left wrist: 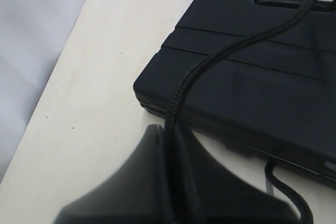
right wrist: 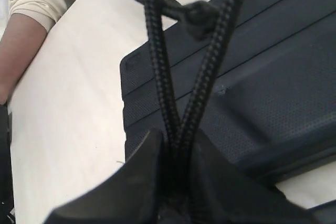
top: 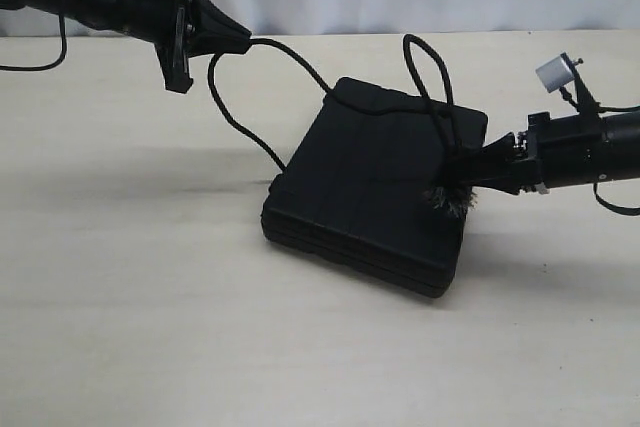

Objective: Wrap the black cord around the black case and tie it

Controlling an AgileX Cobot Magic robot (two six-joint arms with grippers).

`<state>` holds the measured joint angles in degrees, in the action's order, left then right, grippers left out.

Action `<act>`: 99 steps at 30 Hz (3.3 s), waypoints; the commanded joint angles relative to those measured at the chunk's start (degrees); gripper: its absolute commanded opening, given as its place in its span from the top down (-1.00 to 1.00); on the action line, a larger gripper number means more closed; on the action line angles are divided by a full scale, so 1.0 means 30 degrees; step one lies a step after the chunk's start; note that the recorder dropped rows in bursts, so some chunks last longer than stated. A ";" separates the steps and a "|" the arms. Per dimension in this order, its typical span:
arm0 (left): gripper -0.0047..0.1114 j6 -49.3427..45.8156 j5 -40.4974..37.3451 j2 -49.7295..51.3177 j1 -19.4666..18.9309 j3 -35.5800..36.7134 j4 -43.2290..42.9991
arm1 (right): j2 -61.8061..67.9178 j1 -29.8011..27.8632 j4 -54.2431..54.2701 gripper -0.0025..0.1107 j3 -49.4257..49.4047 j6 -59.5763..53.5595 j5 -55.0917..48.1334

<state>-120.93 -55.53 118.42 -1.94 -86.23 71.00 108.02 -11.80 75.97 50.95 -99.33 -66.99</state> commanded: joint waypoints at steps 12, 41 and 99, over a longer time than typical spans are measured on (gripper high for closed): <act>0.92 -0.0501 0.0430 0.1783 0.2040 0.0061 0.0689 | 0.0038 0.1752 -0.0769 0.88 0.0081 -0.0217 0.0280; 0.92 -0.0519 -0.2431 0.2181 -0.1890 -0.0075 0.3585 | 0.1194 -0.0700 -0.1126 0.88 0.1212 -0.0105 -0.0992; 0.92 0.1123 0.2013 0.3022 0.4733 -0.0171 0.9207 | -0.3949 -0.0236 0.0593 0.18 0.1212 0.7514 0.2440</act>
<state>-118.34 -48.96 127.64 12.12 -86.34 97.46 96.61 -12.48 74.88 54.48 -77.02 -60.12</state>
